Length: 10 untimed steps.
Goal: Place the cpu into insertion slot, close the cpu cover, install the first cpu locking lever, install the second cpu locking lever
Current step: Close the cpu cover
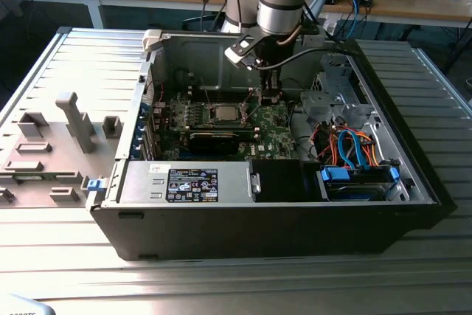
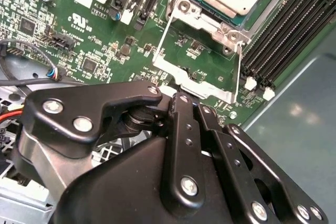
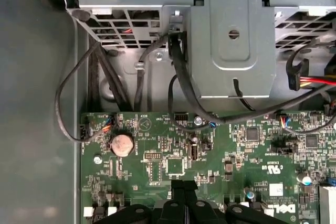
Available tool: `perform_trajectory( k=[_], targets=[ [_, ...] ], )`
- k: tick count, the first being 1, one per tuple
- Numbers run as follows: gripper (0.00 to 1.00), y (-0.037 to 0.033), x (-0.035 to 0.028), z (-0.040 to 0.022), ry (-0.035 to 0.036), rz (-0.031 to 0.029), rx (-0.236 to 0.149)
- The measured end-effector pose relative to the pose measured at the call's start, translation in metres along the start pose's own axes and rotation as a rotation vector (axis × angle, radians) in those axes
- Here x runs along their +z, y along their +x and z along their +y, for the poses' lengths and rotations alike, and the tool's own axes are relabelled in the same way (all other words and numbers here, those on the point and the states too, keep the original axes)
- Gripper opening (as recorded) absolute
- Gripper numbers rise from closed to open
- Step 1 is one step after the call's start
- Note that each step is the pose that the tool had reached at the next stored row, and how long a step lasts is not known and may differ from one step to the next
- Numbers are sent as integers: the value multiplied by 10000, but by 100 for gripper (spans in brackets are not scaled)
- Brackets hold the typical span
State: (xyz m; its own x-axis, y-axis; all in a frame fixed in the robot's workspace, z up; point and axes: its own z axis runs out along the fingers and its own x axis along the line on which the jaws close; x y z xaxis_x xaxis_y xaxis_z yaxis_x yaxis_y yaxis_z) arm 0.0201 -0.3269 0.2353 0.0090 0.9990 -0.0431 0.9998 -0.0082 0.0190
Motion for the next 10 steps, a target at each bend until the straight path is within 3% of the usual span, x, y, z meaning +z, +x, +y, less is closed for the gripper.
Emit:
perform_trajectory(
  k=[5,10],
  targets=[
    [11,-3,-93,1,0,-2,-1],
    [11,-4,-136,-26,-6,-1,0]
  ],
)
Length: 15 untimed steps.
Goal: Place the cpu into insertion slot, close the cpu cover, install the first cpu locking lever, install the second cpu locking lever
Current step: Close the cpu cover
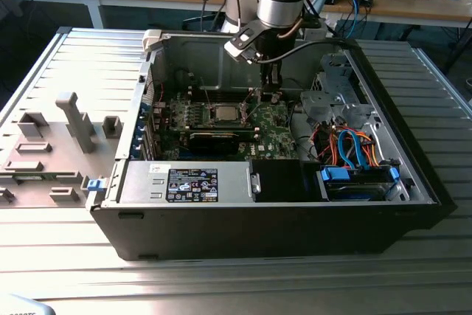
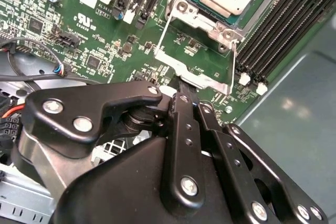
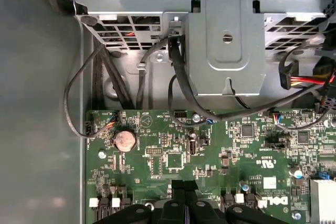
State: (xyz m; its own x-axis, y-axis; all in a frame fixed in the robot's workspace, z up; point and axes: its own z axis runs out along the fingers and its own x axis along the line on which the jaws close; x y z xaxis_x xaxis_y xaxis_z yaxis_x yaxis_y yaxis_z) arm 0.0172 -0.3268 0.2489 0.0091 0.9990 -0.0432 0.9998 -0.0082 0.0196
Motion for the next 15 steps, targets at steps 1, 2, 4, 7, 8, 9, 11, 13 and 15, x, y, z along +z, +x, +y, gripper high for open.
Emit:
perform_trajectory(
  k=[1,2,4,7,8,9,11,13,15],
  targets=[
    [11,0,-11,-17,-8,0,0],
    [11,-1,-19,-41,-18,0,1],
    [11,-2,-23,-103,-35,0,1],
    [11,-2,-24,-187,-44,1,2],
    [11,-3,-25,-202,-44,0,2],
    [11,-3,-25,-218,-44,-1,2],
    [11,-3,-23,-288,-51,6,1],
    [11,-3,-22,-316,-51,12,3],
    [11,-3,-22,-323,-51,13,2]
  ],
)
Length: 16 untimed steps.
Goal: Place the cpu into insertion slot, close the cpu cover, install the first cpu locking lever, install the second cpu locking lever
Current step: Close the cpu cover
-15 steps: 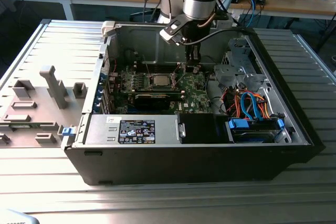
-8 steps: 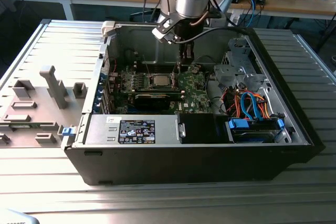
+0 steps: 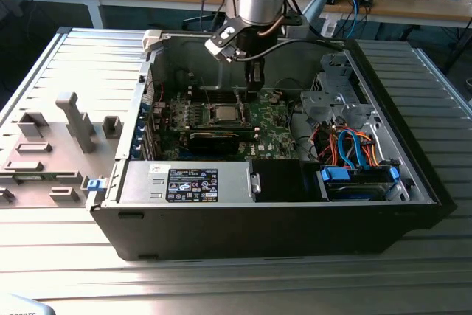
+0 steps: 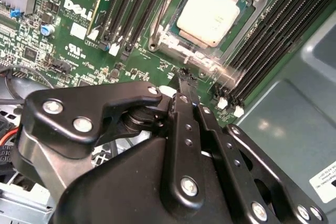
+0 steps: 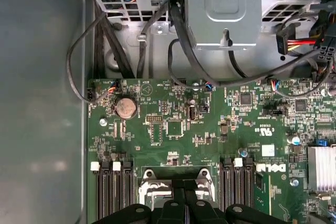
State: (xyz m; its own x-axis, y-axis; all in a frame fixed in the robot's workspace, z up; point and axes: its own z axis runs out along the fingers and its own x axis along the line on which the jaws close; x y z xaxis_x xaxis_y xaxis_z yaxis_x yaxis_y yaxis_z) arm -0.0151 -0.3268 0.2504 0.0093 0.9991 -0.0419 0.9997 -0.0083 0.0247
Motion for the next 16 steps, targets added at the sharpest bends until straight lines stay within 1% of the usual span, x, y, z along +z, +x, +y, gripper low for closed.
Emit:
perform_trajectory(
  k=[2,3,4,5,7,8,9,10,12,14,16],
  targets=[
    [11,0,0,-1,0,0,-1],
    [11,0,1,-14,0,1,2],
    [11,-1,6,-81,-7,11,-1],
    [11,-1,11,-135,-10,18,1],
    [11,-1,48,-351,-14,59,3],
    [11,-1,70,-437,-12,65,2],
    [11,0,90,-488,-12,69,3],
    [11,0,109,-512,-13,68,3],
    [11,2,153,-520,-13,68,3],
    [11,5,215,-531,-14,69,3],
    [11,8,286,-583,-13,69,3]
  ],
)
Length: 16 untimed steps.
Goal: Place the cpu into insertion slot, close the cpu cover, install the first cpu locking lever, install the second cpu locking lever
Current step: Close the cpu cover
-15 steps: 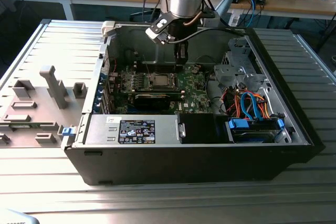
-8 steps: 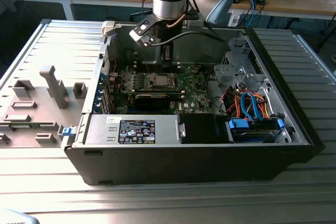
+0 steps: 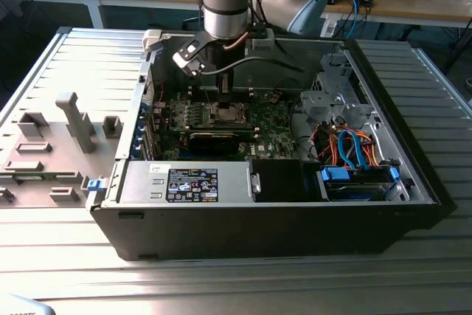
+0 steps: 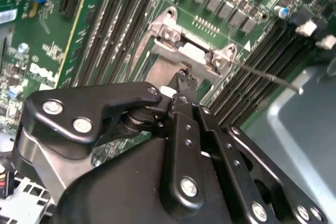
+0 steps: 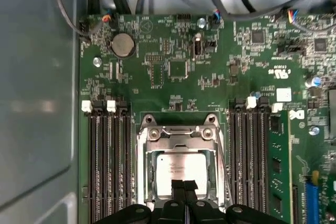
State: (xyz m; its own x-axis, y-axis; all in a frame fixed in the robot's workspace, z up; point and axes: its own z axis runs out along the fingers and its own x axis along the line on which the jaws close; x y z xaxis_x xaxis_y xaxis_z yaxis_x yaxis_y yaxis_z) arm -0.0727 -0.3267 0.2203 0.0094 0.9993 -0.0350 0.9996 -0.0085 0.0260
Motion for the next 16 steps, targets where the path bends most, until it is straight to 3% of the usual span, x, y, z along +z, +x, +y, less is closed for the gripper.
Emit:
perform_trajectory(
  k=[7,16],
  targets=[
    [11,3,122,-72,0,0,0],
    [11,4,138,-85,1,-4,-9]
  ],
)
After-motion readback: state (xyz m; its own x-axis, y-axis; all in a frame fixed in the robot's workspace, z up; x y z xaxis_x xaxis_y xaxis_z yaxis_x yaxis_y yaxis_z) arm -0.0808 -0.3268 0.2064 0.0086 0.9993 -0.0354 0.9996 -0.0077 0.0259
